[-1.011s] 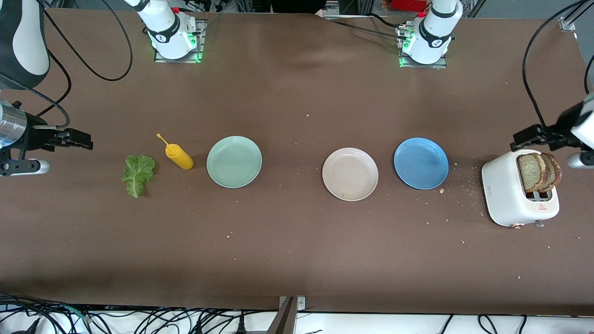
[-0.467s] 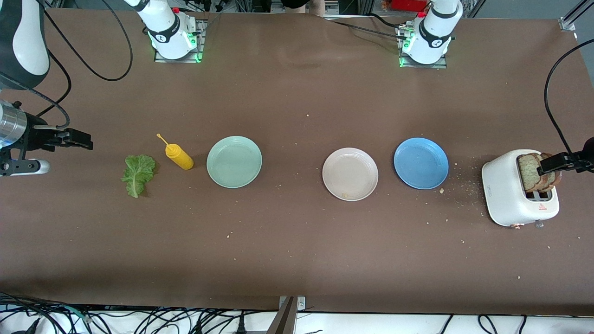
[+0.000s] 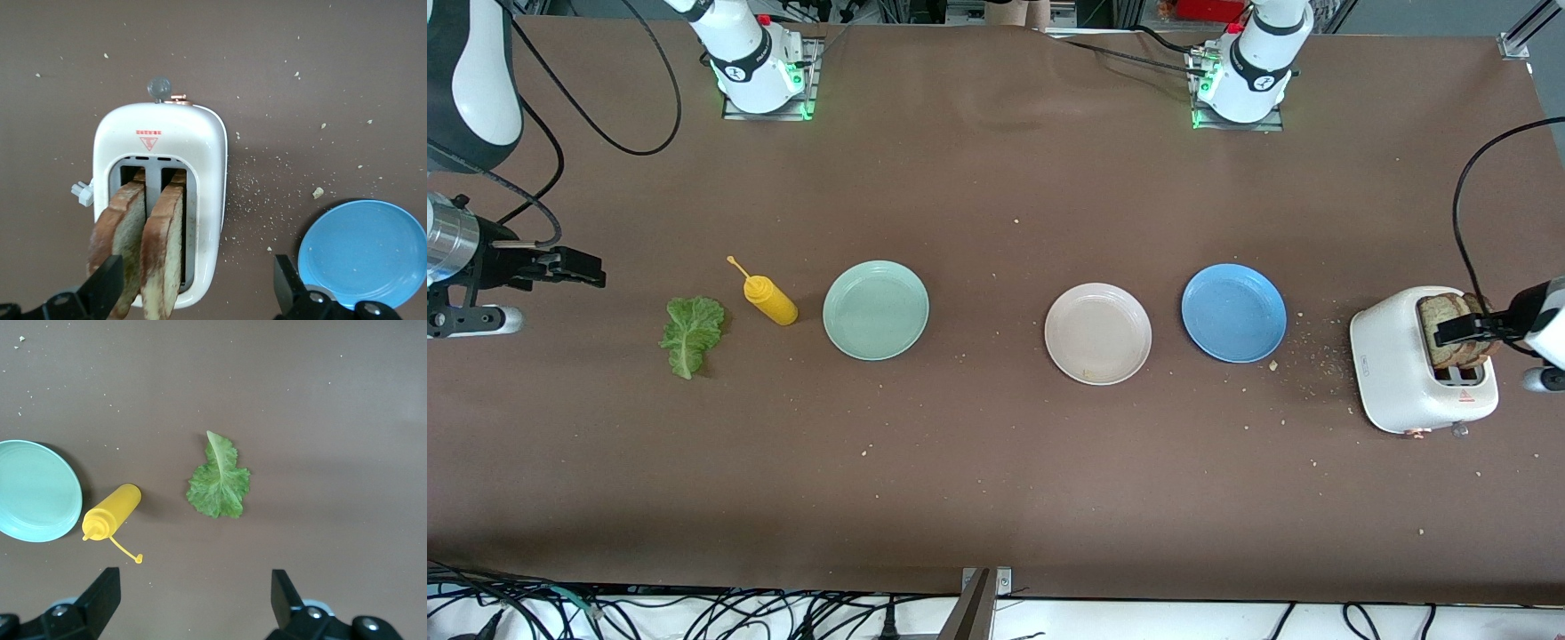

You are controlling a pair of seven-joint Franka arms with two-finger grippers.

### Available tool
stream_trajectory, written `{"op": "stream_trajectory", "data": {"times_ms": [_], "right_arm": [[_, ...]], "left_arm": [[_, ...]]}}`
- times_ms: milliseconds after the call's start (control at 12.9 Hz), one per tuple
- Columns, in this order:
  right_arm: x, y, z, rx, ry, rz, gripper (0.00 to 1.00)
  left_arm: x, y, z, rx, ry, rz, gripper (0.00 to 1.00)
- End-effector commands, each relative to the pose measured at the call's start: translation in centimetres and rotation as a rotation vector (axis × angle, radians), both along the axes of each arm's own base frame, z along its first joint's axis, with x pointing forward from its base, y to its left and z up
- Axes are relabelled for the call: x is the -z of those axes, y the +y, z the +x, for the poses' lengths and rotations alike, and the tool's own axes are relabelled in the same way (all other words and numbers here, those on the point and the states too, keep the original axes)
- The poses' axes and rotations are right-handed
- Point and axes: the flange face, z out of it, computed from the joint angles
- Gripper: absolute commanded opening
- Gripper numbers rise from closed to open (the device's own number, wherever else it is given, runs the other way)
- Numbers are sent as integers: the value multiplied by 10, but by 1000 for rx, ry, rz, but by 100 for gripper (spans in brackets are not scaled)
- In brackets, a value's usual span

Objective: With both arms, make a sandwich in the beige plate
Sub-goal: 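Reach the left gripper down to the bread slice in the toaster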

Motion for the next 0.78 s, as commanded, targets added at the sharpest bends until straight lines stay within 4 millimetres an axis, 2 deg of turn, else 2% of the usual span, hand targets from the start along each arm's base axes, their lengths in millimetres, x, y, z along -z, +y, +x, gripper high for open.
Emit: {"op": "stream_trajectory", "data": {"times_ms": [0,311,389,467,545,622,700], "right_arm": [[0,0,-1,3,-7,-10,100],[0,0,-1,-1,-6,-10,100],[-1,0,-2,-1,-7,-10,100],[-1,0,-2,-1,-7,-10,100],[-1,0,-2,-3,-7,-9,100],[0,0,-1,-1,-7,-8,100],[0,0,-1,-1,-7,-8,100]], "left_arm": [[8,7,-14,34,-6,49,99],[34,-2,-37,48,-27,64,98],[40,6,-41,34,-33,64,96],[44,12,-43,30,-34,63,81],[45,12,-43,36,-33,61,58],[46,12,-43,35,-28,60,27],[47,12,-44,27,-24,60,8]]}}
